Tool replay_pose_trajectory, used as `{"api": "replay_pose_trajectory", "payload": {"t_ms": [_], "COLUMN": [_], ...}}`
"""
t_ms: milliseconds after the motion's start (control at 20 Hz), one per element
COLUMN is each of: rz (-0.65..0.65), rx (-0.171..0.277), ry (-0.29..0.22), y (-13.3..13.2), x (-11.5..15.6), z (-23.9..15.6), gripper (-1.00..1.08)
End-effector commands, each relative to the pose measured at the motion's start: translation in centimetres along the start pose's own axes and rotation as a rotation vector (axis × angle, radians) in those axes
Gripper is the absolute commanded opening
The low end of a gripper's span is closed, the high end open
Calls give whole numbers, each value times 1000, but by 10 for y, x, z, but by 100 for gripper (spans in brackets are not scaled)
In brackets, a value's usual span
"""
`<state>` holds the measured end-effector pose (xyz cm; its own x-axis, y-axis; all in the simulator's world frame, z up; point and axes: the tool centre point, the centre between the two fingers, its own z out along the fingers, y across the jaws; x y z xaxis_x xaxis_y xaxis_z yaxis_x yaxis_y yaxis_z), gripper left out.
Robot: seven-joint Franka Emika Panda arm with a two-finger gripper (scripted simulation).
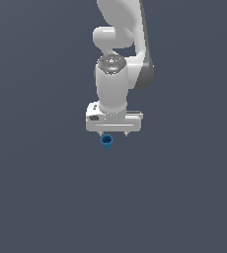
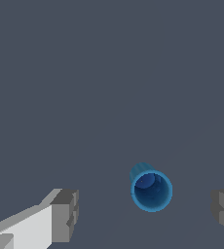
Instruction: Pick up the object and move it to a goal position.
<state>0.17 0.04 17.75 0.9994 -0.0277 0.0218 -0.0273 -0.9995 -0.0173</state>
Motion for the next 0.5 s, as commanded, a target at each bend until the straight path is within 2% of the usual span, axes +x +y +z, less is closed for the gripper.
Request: {"api": "replay_pose_trajectory", "payload": {"t_ms": [0,450], "rz": [0,-20], "rx": [0,9], "ry": [0,-25], "y": [0,3], "x": [0,-8], "z": [0,-1], "gripper": [100,100]}}
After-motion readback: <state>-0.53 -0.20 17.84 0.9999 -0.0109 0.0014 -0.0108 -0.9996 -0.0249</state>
